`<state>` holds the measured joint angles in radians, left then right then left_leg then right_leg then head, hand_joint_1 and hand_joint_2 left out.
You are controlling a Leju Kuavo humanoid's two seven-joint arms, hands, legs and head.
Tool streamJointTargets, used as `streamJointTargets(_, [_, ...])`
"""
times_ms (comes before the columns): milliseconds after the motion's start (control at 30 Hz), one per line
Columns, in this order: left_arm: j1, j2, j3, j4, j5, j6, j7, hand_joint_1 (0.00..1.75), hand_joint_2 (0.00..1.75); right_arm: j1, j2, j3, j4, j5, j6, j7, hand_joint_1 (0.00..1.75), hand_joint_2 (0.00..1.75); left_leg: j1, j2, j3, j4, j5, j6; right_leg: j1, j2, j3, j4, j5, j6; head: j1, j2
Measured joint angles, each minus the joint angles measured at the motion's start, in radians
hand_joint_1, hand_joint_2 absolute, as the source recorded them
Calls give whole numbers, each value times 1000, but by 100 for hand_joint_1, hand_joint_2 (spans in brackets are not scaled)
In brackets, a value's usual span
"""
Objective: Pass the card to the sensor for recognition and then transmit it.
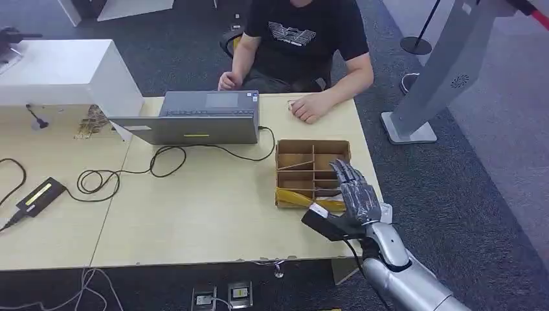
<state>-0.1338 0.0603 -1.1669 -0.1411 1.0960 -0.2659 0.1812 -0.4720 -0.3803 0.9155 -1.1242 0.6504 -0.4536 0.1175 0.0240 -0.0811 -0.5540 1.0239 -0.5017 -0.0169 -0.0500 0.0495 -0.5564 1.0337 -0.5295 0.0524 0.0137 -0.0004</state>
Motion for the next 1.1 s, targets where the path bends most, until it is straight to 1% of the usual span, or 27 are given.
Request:
streamJointTargets(133, [0,0,0,0,3,0,0,0,0,0,2,0,12,-6,-28,1,0,175,0,0,0,0,0,0,0,0,0,0,0,0,0,0])
streamJointTargets(167, [0,0,0,0,3,0,0,0,0,0,2,0,15,-6,-32,1,54,175,0,0,0,0,0,0,0,0,0,0,0,0,0,0])
streamJointTargets(200, [0,0,0,0,3,0,0,0,0,0,2,0,18,-6,-33,1,155,175,0,0,0,0,0,0,0,0,0,0,0,0,0,0])
streamJointTargets(267, [0,0,1,0,4,0,0,0,0,0,2,0,24,-7,-33,1,175,175,0,0,0,0,0,0,0,0,0,0,0,0,0,0])
streamJointTargets(700, [0,2,18,0,14,0,-4,0,0,-2,8,0,60,1,-48,11,175,175,0,0,0,0,0,0,0,0,0,0,0,0,0,0])
streamJointTargets(900, [1,10,31,0,42,0,-84,0,0,-1,14,0,74,6,-54,11,175,175,0,0,0,0,0,0,0,0,0,0,0,0,0,0])
streamJointTargets(1033, [1,20,50,-2,60,0,-126,0,0,-1,19,0,82,16,-56,19,175,175,0,0,0,0,0,0,0,0,0,0,0,0,0,0])
streamJointTargets(1100, [1,27,57,-2,60,0,-137,0,0,-1,21,0,84,21,-58,25,175,175,0,0,0,0,0,0,0,0,0,0,0,0,0,0])
